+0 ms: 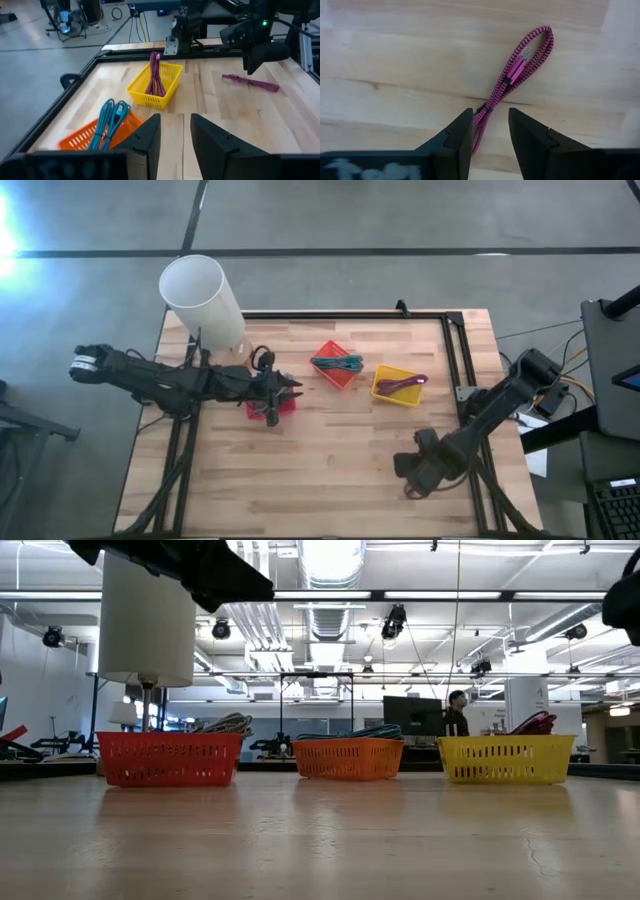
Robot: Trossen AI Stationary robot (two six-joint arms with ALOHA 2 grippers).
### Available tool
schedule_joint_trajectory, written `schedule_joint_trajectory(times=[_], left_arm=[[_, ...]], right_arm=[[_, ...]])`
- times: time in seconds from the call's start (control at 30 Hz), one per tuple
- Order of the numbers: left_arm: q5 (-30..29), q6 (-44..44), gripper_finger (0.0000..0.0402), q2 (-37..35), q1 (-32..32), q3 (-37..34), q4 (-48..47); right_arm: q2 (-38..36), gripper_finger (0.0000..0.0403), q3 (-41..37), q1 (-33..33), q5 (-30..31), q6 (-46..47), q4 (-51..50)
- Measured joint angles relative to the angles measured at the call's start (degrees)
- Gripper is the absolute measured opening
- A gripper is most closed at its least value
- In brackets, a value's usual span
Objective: Pick & Place USB Port
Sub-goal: Put the black and pink charger cable into the yellow bin
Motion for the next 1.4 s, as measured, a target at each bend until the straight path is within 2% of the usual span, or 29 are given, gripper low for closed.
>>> schedule_joint_trajectory(times=[0.27,0.63,0.83,1.13,1.3,1.4], left_arm=[[0.00,0.38,0.0108,0.00,0.02,0.11,0.55],[0.00,0.46,0.0108,0.00,0.02,0.11,1.66],[0.00,0.49,0.0108,0.00,0.15,0.11,1.96],[-0.02,0.62,0.0108,0.00,0.15,0.10,1.90],[0.00,0.64,0.0108,0.00,0.15,0.07,1.89],[-0.02,0.66,0.0108,0.00,0.15,-0.02,1.90]], right_arm=[[2.83,0.0125,-1.78,0.03,-1.15,0.83,3.23],[2.18,0.0125,-10.35,0.05,-1.07,0.64,14.48],[1.93,0.0103,-10.40,0.03,-1.12,-5.51,14.39],[1.06,0.0018,-8.78,-0.10,2.43,-11.65,12.11],[-3.37,0.0020,-7.33,-1.58,4.02,-18.59,10.89],[-6.73,0.0020,-5.99,-3.52,8.72,-27.91,10.11]])
